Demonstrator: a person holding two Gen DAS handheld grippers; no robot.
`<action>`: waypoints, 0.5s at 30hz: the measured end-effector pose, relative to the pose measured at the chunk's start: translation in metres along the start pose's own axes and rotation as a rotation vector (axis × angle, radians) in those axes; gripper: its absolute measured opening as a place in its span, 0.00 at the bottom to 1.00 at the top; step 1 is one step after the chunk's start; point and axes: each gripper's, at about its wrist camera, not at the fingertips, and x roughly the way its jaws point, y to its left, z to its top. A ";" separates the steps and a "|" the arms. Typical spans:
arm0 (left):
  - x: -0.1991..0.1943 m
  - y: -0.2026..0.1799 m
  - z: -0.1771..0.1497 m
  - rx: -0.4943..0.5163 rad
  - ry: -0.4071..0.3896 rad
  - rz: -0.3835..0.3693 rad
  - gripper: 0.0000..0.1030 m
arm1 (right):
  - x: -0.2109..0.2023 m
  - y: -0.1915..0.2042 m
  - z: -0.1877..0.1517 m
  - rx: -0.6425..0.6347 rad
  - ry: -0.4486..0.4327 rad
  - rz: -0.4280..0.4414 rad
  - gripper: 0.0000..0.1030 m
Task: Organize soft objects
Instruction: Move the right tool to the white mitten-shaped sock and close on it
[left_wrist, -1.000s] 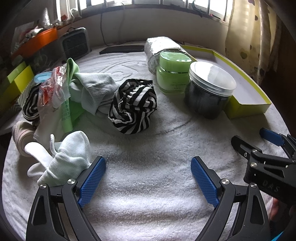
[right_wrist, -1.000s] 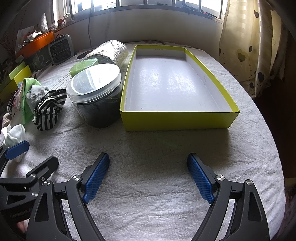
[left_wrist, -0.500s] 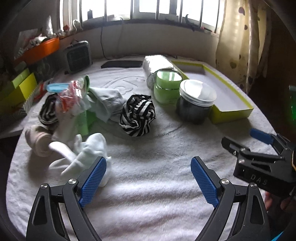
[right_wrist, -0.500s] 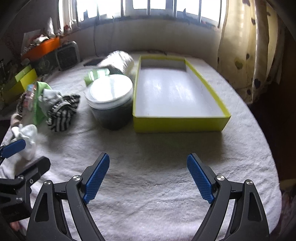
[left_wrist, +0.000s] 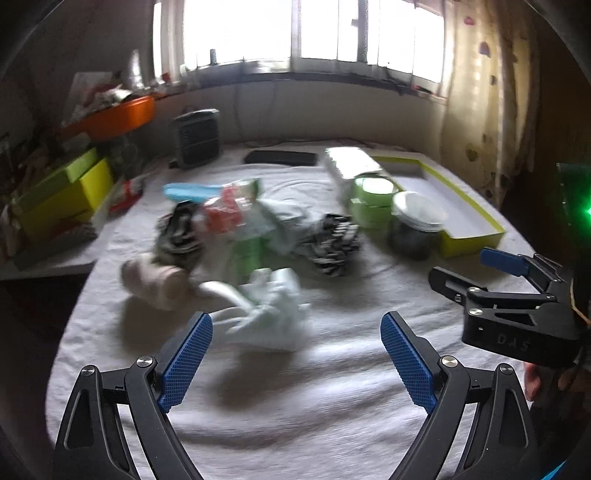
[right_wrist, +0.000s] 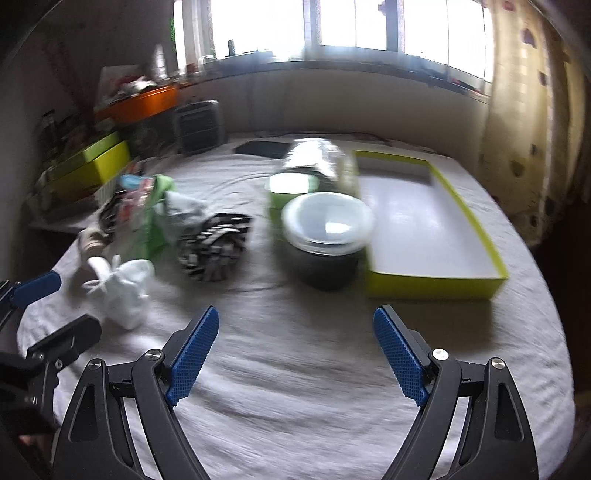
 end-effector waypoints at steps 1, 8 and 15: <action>0.000 0.008 0.000 -0.010 0.004 0.016 0.91 | 0.003 0.006 0.000 -0.006 0.002 0.022 0.84; 0.001 0.057 -0.008 -0.058 0.019 0.077 0.91 | 0.023 0.046 0.003 -0.075 0.025 0.130 0.84; 0.008 0.110 -0.011 -0.170 0.035 0.078 0.91 | 0.037 0.074 0.010 -0.111 0.048 0.223 0.84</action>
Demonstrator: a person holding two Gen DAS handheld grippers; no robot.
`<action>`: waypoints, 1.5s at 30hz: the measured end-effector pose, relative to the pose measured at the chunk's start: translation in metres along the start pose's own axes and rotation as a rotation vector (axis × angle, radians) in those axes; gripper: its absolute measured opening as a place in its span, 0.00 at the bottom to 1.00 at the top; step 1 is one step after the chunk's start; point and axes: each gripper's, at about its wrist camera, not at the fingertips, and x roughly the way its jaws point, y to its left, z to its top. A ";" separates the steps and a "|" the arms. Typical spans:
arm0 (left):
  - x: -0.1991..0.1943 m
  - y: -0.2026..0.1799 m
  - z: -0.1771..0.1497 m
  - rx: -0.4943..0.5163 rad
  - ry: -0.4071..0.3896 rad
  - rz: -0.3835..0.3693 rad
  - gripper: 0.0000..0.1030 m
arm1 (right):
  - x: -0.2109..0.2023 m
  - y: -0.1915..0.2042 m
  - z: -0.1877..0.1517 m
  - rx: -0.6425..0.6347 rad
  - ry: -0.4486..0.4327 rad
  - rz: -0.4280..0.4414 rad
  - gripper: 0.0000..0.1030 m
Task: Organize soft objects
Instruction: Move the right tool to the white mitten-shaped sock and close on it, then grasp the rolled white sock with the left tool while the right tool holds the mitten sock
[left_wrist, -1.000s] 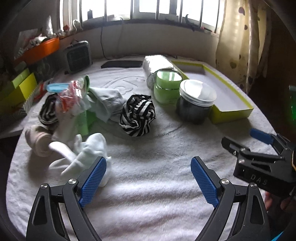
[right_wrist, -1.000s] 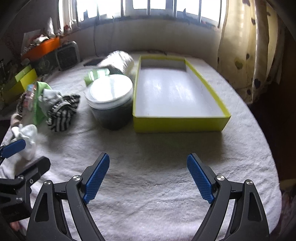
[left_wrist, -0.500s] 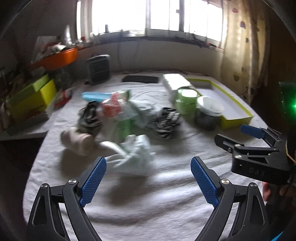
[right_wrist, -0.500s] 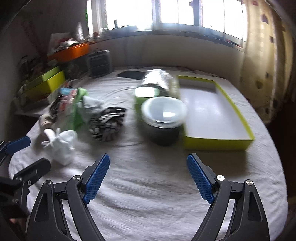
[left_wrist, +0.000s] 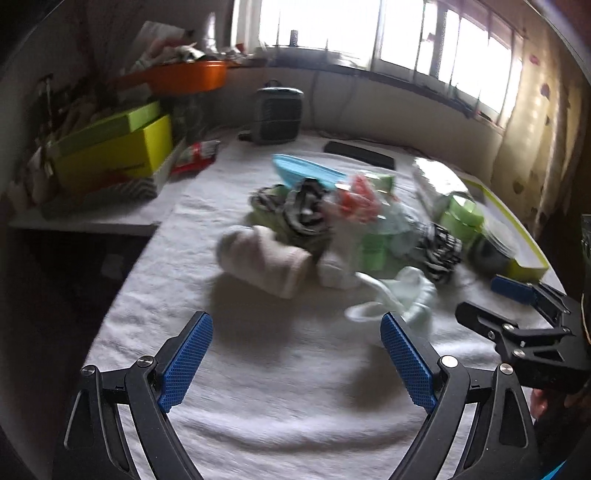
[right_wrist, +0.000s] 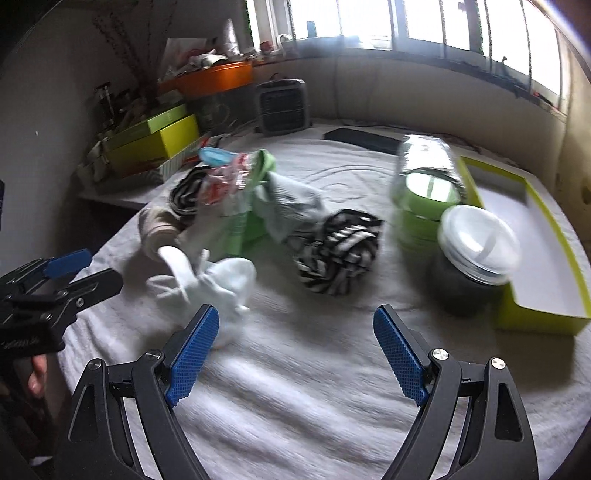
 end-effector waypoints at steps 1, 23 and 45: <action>0.002 0.007 0.002 -0.011 -0.002 0.010 0.91 | 0.003 0.005 0.002 -0.007 0.001 0.023 0.84; 0.052 0.061 0.031 -0.153 0.084 -0.101 0.91 | 0.046 0.057 0.014 -0.114 0.086 0.112 0.61; 0.057 0.066 0.027 -0.076 0.144 0.024 0.90 | 0.039 0.054 0.016 -0.114 0.061 0.151 0.36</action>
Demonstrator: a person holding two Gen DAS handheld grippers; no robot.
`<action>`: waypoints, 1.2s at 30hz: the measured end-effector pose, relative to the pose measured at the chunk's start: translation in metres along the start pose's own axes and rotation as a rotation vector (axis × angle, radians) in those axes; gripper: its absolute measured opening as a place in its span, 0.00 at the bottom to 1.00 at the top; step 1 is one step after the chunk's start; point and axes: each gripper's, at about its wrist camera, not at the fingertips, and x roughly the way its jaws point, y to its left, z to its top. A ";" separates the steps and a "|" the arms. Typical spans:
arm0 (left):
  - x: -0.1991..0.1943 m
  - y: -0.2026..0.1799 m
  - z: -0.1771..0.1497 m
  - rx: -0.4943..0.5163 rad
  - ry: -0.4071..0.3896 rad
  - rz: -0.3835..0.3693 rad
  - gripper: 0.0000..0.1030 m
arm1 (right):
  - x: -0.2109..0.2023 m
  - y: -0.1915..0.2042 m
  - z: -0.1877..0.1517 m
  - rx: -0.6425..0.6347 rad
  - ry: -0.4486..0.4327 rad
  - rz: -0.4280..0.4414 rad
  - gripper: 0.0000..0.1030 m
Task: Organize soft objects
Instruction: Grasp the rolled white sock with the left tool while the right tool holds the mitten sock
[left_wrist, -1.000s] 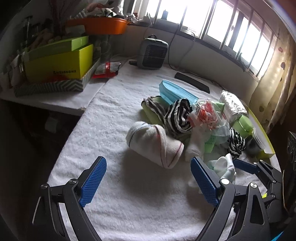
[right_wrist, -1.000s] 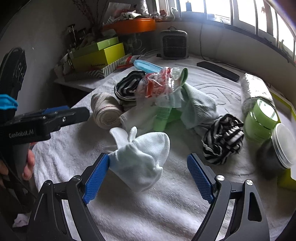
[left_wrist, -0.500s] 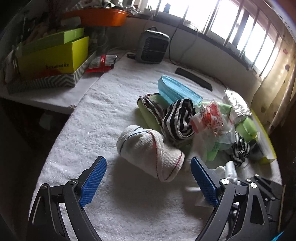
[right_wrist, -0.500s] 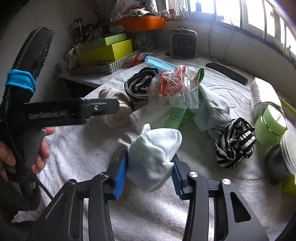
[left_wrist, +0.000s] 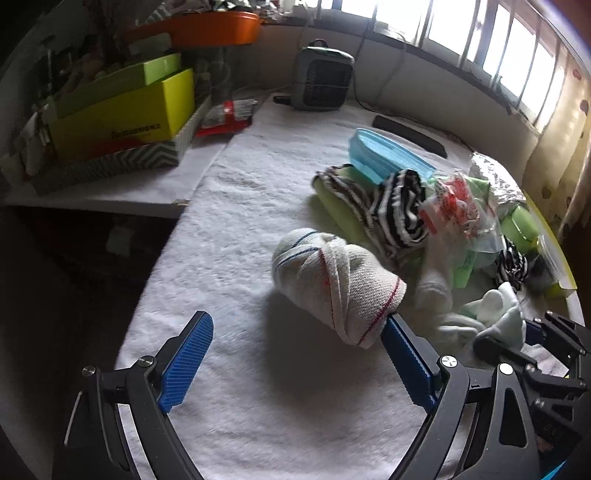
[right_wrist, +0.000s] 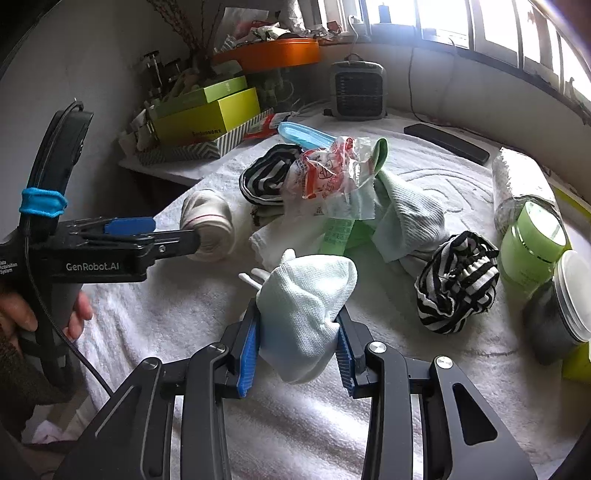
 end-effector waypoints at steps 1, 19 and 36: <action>-0.002 0.002 -0.001 -0.004 0.001 0.008 0.90 | 0.000 0.000 0.000 0.003 -0.002 0.004 0.36; -0.009 0.000 0.014 -0.215 -0.017 -0.038 0.90 | -0.011 -0.013 0.001 0.015 -0.026 0.034 0.36; 0.028 -0.003 0.020 -0.261 0.054 -0.046 0.56 | -0.013 -0.025 0.002 0.039 -0.032 0.036 0.36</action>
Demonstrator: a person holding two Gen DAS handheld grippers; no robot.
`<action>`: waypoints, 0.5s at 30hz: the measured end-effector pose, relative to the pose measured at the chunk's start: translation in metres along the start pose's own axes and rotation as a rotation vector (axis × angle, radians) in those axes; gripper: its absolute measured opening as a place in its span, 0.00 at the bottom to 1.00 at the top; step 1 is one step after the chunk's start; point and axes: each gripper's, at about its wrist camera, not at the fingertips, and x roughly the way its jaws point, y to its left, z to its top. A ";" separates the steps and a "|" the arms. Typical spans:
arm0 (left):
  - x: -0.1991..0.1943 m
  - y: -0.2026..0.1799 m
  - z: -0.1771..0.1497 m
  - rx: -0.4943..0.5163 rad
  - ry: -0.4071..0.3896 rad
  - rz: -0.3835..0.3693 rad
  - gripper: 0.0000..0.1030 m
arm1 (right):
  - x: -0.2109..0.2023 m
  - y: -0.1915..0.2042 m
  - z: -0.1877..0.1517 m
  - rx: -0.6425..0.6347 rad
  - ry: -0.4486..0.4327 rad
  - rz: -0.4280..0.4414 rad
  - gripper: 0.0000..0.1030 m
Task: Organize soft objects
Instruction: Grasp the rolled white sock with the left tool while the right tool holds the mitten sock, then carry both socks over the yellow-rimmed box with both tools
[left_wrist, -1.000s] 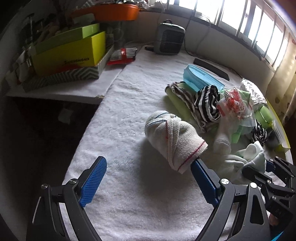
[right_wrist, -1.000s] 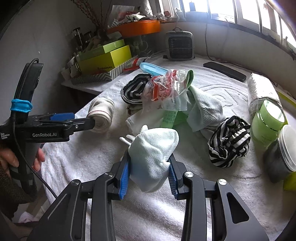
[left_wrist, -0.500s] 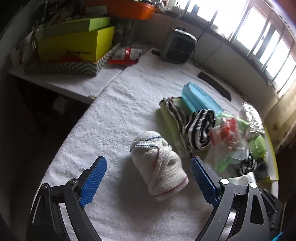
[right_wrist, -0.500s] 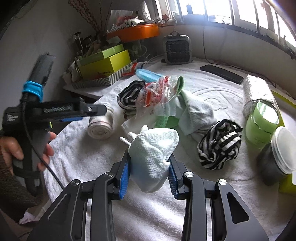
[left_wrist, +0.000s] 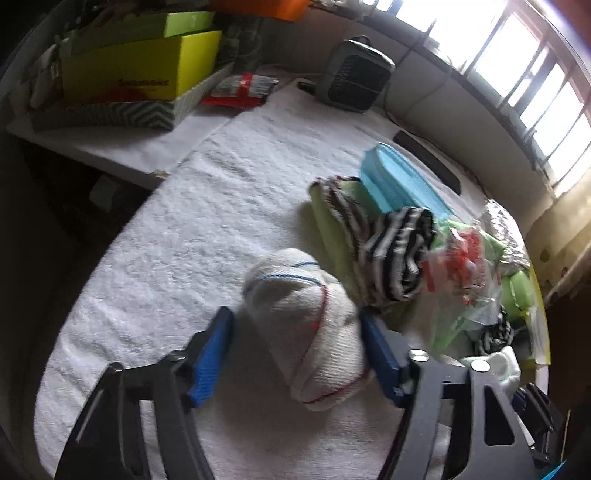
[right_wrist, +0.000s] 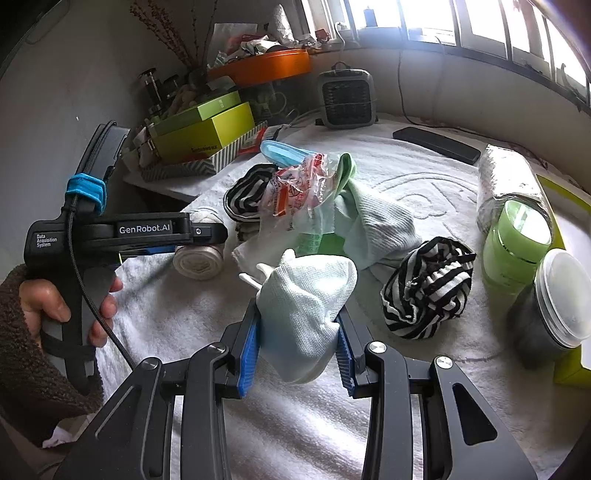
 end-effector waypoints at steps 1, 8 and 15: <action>0.001 -0.003 0.000 0.009 0.002 -0.015 0.55 | -0.001 -0.001 -0.001 0.002 0.001 0.000 0.36; -0.001 -0.012 -0.001 0.033 -0.005 -0.027 0.53 | -0.001 -0.003 -0.001 0.012 0.000 -0.003 0.36; -0.015 -0.015 -0.004 0.070 -0.018 -0.016 0.52 | -0.007 -0.006 0.002 0.018 -0.015 -0.005 0.36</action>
